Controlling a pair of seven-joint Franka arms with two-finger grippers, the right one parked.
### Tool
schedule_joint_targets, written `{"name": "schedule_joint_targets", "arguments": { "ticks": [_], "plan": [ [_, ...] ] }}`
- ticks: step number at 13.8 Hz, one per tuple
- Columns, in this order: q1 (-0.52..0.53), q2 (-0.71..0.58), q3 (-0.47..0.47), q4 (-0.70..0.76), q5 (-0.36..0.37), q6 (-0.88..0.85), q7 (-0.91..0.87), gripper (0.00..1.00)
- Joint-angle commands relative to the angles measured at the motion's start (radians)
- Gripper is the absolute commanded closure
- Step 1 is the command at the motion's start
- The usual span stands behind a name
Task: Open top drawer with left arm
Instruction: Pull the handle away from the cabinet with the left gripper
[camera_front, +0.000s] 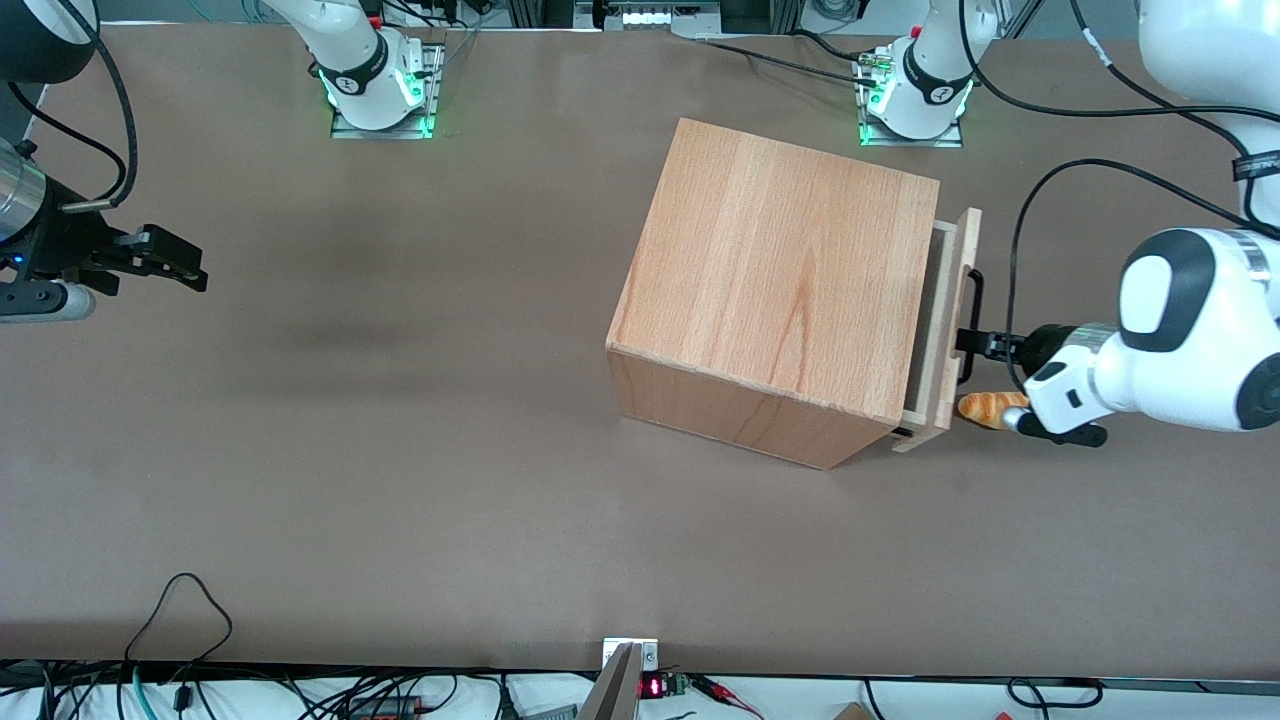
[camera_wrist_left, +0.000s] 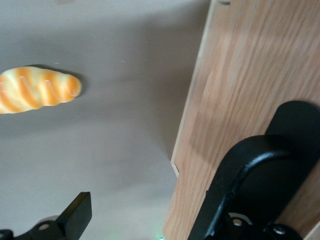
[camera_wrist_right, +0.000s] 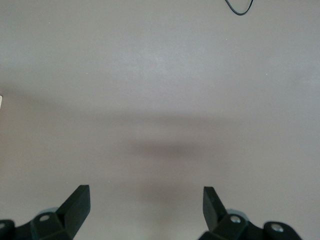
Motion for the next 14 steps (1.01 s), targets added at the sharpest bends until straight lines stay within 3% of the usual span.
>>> {"name": "schedule_joint_targets", "arguments": {
  "ticks": [1,14],
  "plan": [
    [0.039,0.03,-0.001,0.077,0.023,0.006,-0.001,0.0],
    [0.164,0.046,0.001,0.085,0.024,0.012,-0.001,0.0]
  ]
}}
